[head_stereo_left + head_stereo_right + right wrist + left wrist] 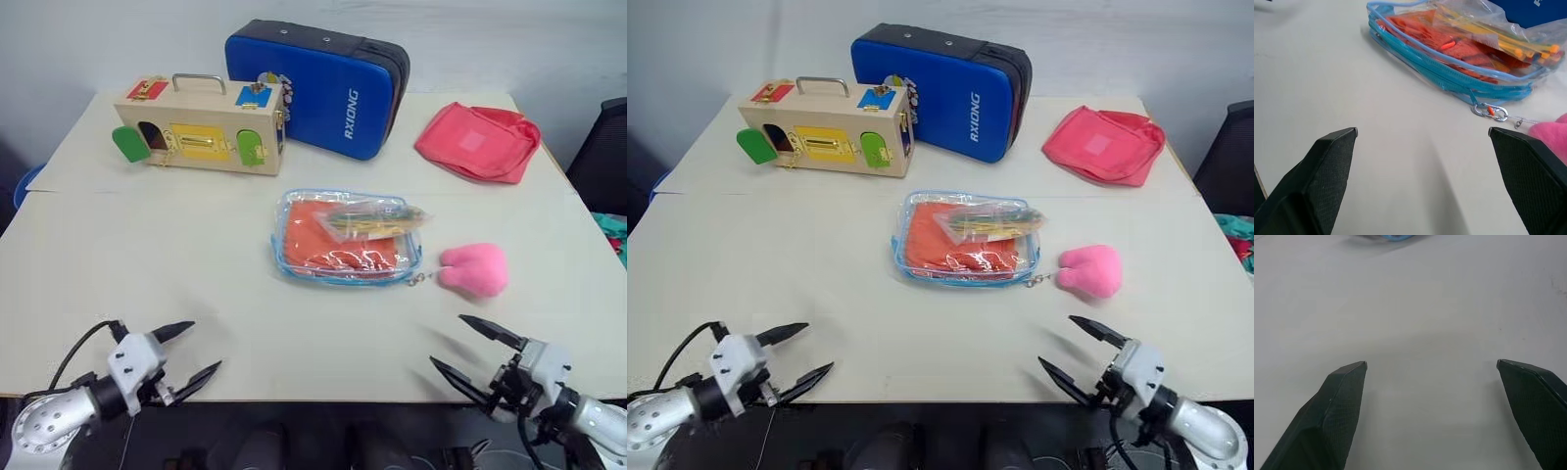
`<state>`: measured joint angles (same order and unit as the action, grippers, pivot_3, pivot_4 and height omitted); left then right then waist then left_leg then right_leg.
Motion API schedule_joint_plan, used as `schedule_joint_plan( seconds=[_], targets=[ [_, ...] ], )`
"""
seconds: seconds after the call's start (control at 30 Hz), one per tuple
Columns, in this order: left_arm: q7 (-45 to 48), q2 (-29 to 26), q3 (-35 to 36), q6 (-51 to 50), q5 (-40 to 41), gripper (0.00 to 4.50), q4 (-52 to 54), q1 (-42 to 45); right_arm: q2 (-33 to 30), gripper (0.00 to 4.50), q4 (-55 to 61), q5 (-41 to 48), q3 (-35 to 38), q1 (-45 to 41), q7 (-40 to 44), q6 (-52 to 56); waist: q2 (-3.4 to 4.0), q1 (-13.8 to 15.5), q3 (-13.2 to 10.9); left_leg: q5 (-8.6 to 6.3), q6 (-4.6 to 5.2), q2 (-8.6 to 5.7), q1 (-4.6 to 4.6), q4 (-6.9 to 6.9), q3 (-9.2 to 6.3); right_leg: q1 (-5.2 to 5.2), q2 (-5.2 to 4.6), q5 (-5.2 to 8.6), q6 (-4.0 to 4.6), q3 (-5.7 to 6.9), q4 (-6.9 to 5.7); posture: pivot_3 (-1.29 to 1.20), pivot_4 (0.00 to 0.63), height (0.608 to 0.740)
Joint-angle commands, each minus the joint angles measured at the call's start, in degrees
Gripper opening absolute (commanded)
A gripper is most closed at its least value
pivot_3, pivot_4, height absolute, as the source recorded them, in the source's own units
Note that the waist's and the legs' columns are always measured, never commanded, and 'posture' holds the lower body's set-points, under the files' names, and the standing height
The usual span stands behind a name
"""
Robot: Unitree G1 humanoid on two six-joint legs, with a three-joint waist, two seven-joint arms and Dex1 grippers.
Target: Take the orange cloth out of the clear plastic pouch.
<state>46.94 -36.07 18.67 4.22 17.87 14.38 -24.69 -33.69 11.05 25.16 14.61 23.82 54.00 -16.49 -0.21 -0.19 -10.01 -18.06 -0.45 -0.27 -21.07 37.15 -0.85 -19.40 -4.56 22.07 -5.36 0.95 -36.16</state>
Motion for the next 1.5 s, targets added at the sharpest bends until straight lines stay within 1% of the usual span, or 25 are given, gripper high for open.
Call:
schedule_joint_plan(
  seconds=[0.03,0.17,0.23,0.37,0.5,0.6,0.77,0.9,0.97,1.0,1.03,1.1,1.13,1.17,1.2,1.27,1.33,1.37,1.4,1.43,1.5],
  targets=[
    [-1.7,0.6,1.7,0.8,0.6,4.48,-1.0,2.5,0.8,4.5,-0.5,-0.8,0.7,-0.9,-0.9,-1.6,0.0,0.1,0.0,-0.01,0.02,0.0,0.0,0.01,0.0,0.0,0.0,0.0,0.01,0.0,-0.01,0.0,0.15,0.74],
    [0.6,0.7,1.1,-2.1,4.6,4.48,0.1,3.3,1.8,4.5,0.0,-1.0,-0.3,-2.3,-1.7,-0.8,0.0,0.0,0.0,-0.11,0.2,0.0,-0.01,0.04,-0.02,0.01,-0.01,-0.01,0.01,0.02,-0.02,0.0,0.15,0.74],
    [4.2,0.4,1.6,-3.1,8.9,4.48,1.2,3.1,1.9,4.5,0.4,-1.1,-0.4,-2.6,-1.8,-0.5,0.0,0.0,0.0,-0.01,0.02,0.0,-0.02,0.02,-0.02,0.0,-0.01,-0.01,0.01,0.02,0.0,0.0,0.15,0.74],
    [5.7,-0.2,2.2,-3.1,9.4,4.48,1.5,2.8,1.3,4.5,1.6,0.5,0.1,-3.3,-1.6,1.2,0.0,0.0,0.0,0.01,-0.01,0.0,-0.03,0.01,-0.01,0.0,0.01,-0.01,0.01,0.03,0.04,0.0,0.15,0.74],
    [6.7,-0.9,2.2,-2.8,9.0,4.48,1.5,3.2,0.6,4.5,1.4,-0.4,0.6,-4.3,-1.1,0.6,0.0,0.0,0.0,0.01,-0.01,0.0,0.0,0.04,-0.01,0.02,0.01,-0.01,0.01,0.03,-0.01,0.0,0.15,0.74],
    [6.5,-0.9,1.8,-4.3,10.3,4.48,2.8,4.6,0.5,4.5,0.6,-0.4,1.0,-5.3,-1.0,0.5,0.0,0.0,0.0,0.01,0.0,0.0,0.0,0.04,-0.01,0.02,0.01,-0.01,0.01,0.03,-0.02,0.0,0.15,0.74],
    [3.7,0.5,0.9,-9.3,13.6,4.48,5.9,8.2,0.6,4.5,-0.8,0.1,0.4,-7.4,0.1,0.5,0.0,0.1,0.0,0.02,-0.01,0.0,-0.02,0.05,-0.02,0.03,0.01,-0.01,0.01,0.05,-0.01,0.0,0.15,0.74],
    [-0.3,2.3,0.5,-13.0,14.4,4.48,6.3,11.6,0.1,4.5,-3.4,-2.9,-2.5,-17.8,-1.2,2.3,0.01,-0.6,0.0,0.04,-0.03,0.0,0.03,0.12,0.03,0.03,0.04,-0.02,0.0,0.0,-0.16,0.0,0.15,0.74],
    [-1.5,3.3,0.4,-14.6,15.5,4.48,6.6,13.6,-1.3,4.5,-6.5,-7.2,-4.6,-25.5,-2.6,4.3,0.02,-1.0,0.0,0.09,-0.11,0.0,0.04,0.12,0.01,-0.03,0.07,-0.02,0.0,0.01,-0.29,0.0,0.15,0.74],
    [-1.9,3.7,0.0,-15.3,16.0,4.48,6.7,14.9,-2.0,4.5,-9.0,-9.3,-6.3,-31.3,-3.9,7.8,0.02,-1.3,0.0,0.09,-0.11,0.0,0.0,0.13,0.0,-0.07,0.07,-0.01,0.0,0.02,-0.33,0.0,0.15,0.74],
    [-2.3,3.9,-0.2,-15.7,16.3,4.48,6.9,15.8,-2.5,4.5,-10.9,-10.7,-7.4,-35.4,-4.8,10.3,0.05,-1.6,-0.1,0.11,-0.12,0.0,0.03,0.12,0.02,-0.08,0.08,-0.01,0.0,0.0,-0.34,0.0,0.15,0.74],
    [-2.8,4.3,-0.9,-16.6,16.4,4.48,6.8,17.8,-3.0,4.5,-15.4,-12.5,-10.3,-43.4,-3.9,13.4,0.06,-1.4,-0.1,0.16,-0.11,-0.03,-0.08,0.19,0.05,-0.2,0.08,-0.01,0.0,0.0,-0.45,0.0,0.15,0.74],
    [-3.0,4.5,-1.1,-17.0,16.4,4.48,6.7,18.5,-3.1,4.5,-17.0,-13.3,-11.4,-45.8,-3.2,13.7,0.06,-1.4,-0.1,0.17,-0.13,0.0,-0.05,0.19,0.03,-0.19,0.1,-0.01,0.0,0.02,-0.44,0.0,0.15,0.74],
    [-3.2,4.8,-2.0,-17.3,16.1,4.48,6.4,19.6,-2.7,4.5,-22.2,-15.8,-14.1,-52.0,-2.3,14.7,0.06,-1.4,-0.1,0.19,-0.16,0.0,-0.08,0.13,0.02,-0.23,0.1,-0.01,0.0,0.03,-0.42,0.0,0.15,0.74],
    [-3.4,5.2,-3.1,-17.3,15.7,4.48,6.3,20.4,-2.0,4.5,-27.4,-18.2,-17.0,-58.1,-1.3,18.0,0.06,-1.4,-0.1,0.2,-0.18,0.01,-0.1,0.06,0.0,-0.24,0.12,-0.01,0.0,0.06,-0.44,0.0,0.15,0.74],
    [-3.6,5.8,-4.8,-17.4,15.0,4.48,6.3,21.2,-0.4,4.5,-36.7,-21.7,-21.7,-67.3,1.6,20.0,0.08,-1.6,-0.1,0.21,-0.17,-0.01,-0.15,0.15,0.09,-0.29,0.11,-0.01,0.0,0.02,-0.43,0.0,0.15,0.74],
    [-4.0,6.2,-5.5,-17.4,14.5,4.48,6.5,21.5,1.1,4.5,-43.0,-23.1,-23.9,-71.9,3.6,18.1,0.06,-1.6,-0.1,0.21,-0.15,0.0,-0.14,0.17,0.09,-0.27,0.11,-0.01,0.0,0.02,-0.52,0.0,0.15,0.74],
    [-4.1,6.3,-5.8,-17.3,14.3,4.48,6.5,21.5,1.5,4.5,-45.5,-23.9,-25.1,-73.8,4.9,18.9,0.06,-1.4,-0.1,0.21,-0.16,0.01,-0.18,0.11,0.05,-0.29,0.11,-0.01,0.0,0.04,-0.57,0.0,0.15,0.74],
    [-4.3,6.4,-5.9,-17.2,14.2,4.5,6.4,21.6,1.9,4.14,-47.8,-24.6,-25.7,-75.2,5.6,18.3,0.05,-1.3,-0.1,0.21,-0.16,0.02,-0.19,0.1,0.0,-0.29,0.11,-0.01,0.0,0.09,-0.58,0.0,0.15,0.74],
    [-4.5,6.7,-6.1,-17.1,14.1,4.5,6.1,21.9,2.3,3.99,-50.2,-25.5,-26.2,-76.5,5.6,17.8,0.04,-1.3,-0.1,0.21,-0.16,0.02,-0.23,0.1,-0.05,-0.31,0.1,-0.01,0.0,0.12,-0.62,0.0,0.15,0.74],
    [-4.6,7.0,-6.6,-16.9,13.6,4.5,5.5,22.4,2.3,3.34,-53.8,-27.2,-27.2,-78.2,6.1,14.6,0.04,-1.3,-0.1,0.2,-0.13,-0.03,-0.32,0.16,-0.06,-0.32,0.05,-0.01,0.0,0.14,-0.57,0.0,0.15,0.74]
  ],
)
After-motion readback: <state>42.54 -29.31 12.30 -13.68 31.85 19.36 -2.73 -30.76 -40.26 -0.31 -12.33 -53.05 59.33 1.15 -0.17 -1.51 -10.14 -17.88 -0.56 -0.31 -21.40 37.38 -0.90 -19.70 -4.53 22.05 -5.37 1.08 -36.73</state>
